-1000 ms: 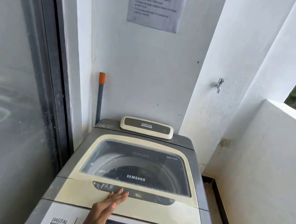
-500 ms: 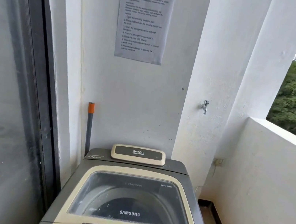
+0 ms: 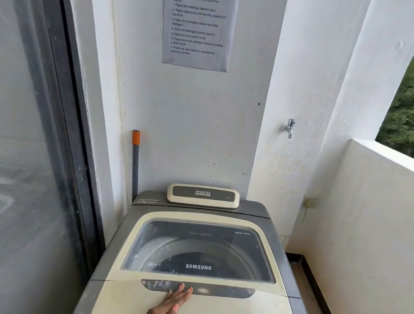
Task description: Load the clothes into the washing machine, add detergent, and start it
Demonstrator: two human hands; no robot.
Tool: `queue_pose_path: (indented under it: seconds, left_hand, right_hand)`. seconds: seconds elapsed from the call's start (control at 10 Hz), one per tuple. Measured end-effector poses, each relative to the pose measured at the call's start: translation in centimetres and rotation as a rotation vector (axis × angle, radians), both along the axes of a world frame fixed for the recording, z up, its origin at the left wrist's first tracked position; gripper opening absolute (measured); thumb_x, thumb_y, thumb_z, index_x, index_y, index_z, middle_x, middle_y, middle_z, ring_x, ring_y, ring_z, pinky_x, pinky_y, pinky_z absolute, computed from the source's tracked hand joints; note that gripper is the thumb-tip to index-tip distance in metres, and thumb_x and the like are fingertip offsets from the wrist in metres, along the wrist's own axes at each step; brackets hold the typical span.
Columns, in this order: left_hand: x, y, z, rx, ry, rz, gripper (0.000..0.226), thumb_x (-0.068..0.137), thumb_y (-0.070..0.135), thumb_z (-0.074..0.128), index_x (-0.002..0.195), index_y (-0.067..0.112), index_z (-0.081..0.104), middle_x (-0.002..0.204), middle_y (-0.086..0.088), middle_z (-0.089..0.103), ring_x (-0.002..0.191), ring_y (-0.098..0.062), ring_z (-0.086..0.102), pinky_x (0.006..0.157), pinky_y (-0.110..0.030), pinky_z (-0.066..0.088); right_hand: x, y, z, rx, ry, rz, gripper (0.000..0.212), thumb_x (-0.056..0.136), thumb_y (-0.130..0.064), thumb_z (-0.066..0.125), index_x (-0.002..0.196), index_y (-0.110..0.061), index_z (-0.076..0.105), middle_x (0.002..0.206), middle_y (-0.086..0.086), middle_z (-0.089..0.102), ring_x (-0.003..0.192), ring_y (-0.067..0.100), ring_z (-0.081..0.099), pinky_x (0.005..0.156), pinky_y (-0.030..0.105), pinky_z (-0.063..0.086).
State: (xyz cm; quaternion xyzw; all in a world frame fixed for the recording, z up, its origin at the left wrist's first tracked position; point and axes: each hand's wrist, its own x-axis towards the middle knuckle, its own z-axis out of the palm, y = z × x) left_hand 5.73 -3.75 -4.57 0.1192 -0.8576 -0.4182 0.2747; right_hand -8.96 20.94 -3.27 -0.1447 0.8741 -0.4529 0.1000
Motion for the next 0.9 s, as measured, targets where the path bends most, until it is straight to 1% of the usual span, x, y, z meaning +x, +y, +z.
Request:
queue_pose_path:
  seconds: [0.1, 0.2, 0.3, 0.4, 0.5, 0.6, 0.7, 0.8, 0.9]
  left_hand:
    - [0.3, 1.2, 1.9, 0.060, 0.045, 0.023, 0.042, 0.090, 0.039, 0.029, 0.128, 0.054, 0.039, 0.132, 0.030, 0.048, 0.131, 0.006, 0.035, 0.110, -0.010, 0.020]
    - [0.5, 1.6, 2.2, 0.065, 0.049, 0.029, 0.041, 0.089, 0.042, 0.030, 0.123, 0.063, 0.038, 0.133, 0.032, 0.045, 0.132, 0.007, 0.033, 0.109, -0.008, 0.018]
    - [0.8, 1.8, 2.5, 0.076, 0.017, 0.025, 0.039, 0.087, 0.046, 0.032, 0.118, 0.069, 0.037, 0.133, 0.035, 0.042, 0.132, 0.008, 0.031, 0.109, -0.007, 0.017]
    - [0.8, 2.0, 2.8, 0.101, -0.016, 0.016, 0.038, 0.085, 0.049, 0.033, 0.116, 0.072, 0.037, 0.132, 0.039, 0.040, 0.133, 0.010, 0.029, 0.109, -0.006, 0.015]
    - [1.0, 1.9, 2.9, 0.118, -0.025, -0.008, 0.038, 0.085, 0.050, 0.033, 0.117, 0.071, 0.037, 0.132, 0.040, 0.039, 0.134, 0.009, 0.027, 0.109, -0.006, 0.013]
    - [1.1, 1.4, 2.7, 0.105, -0.054, -0.046, 0.042, 0.086, 0.047, 0.034, 0.120, 0.071, 0.032, 0.135, 0.041, 0.034, 0.136, 0.009, 0.022, 0.111, -0.007, 0.010]
    - [1.0, 1.6, 2.5, -0.087, -0.152, -0.075, 0.055, 0.091, 0.038, 0.030, 0.127, 0.071, 0.005, 0.142, 0.045, 0.007, 0.139, 0.011, 0.005, 0.112, -0.008, -0.002]
    - [0.8, 1.8, 1.7, -0.372, -0.211, 0.088, 0.058, 0.093, 0.039, 0.023, 0.139, 0.058, -0.008, 0.149, 0.035, -0.010, 0.141, 0.004, -0.006, 0.113, -0.014, -0.010]
    - [0.4, 1.7, 0.9, -0.469, -0.233, 0.232, 0.061, 0.092, 0.035, 0.032, 0.149, 0.028, 0.013, 0.157, 0.012, 0.007, 0.143, -0.007, 0.006, 0.116, -0.027, -0.002]
  right_hand:
    - [-0.1, 0.9, 1.8, 0.094, -0.009, 0.145, 0.136, 0.019, -0.092, 0.044, 0.131, -0.014, 0.042, 0.146, 0.009, 0.034, 0.141, 0.023, 0.021, 0.112, 0.035, 0.011]
    - [0.0, 1.2, 2.8, 0.243, -0.054, 0.227, 0.158, 0.001, -0.098, 0.038, 0.138, -0.020, 0.025, 0.153, 0.004, 0.018, 0.144, 0.019, 0.010, 0.115, 0.038, 0.004]
    - [0.4, 1.2, 3.1, 0.265, -0.035, 0.200, 0.159, -0.002, -0.097, 0.034, 0.140, -0.027, 0.018, 0.154, -0.004, 0.012, 0.144, 0.013, 0.007, 0.116, 0.038, 0.002]
    - [0.5, 1.4, 3.1, 0.276, -0.025, 0.176, 0.159, -0.003, -0.094, 0.040, 0.140, -0.030, 0.018, 0.155, -0.005, 0.010, 0.143, 0.012, 0.007, 0.116, 0.038, 0.002]
    - [1.0, 1.4, 3.1, 0.254, -0.045, 0.195, 0.136, 0.020, -0.076, 0.061, 0.140, -0.031, 0.016, 0.155, -0.006, 0.006, 0.144, 0.012, 0.003, 0.116, 0.039, -0.001]
    - [0.9, 1.0, 3.0, 0.266, -0.086, 0.182, 0.116, 0.047, -0.056, 0.077, 0.141, -0.030, 0.014, 0.156, -0.005, 0.002, 0.144, 0.013, 0.000, 0.117, 0.038, -0.003]
    - [0.6, 0.5, 3.6, 0.265, -0.120, 0.175, 0.111, 0.054, -0.037, 0.080, 0.142, -0.029, 0.013, 0.155, -0.002, 0.000, 0.144, 0.014, 0.000, 0.116, 0.040, -0.005]
    - [0.9, -0.6, 4.6, 0.278, -0.109, 0.211, 0.110, 0.057, -0.031, 0.071, 0.144, -0.029, 0.003, 0.154, 0.001, -0.006, 0.144, 0.018, 0.000, 0.115, 0.046, -0.004]
    - [1.0, -2.2, 5.6, 0.318, 0.017, 0.332, 0.116, 0.044, -0.058, 0.046, 0.144, -0.030, -0.008, 0.154, -0.005, -0.018, 0.143, 0.013, -0.009, 0.114, 0.046, -0.006]
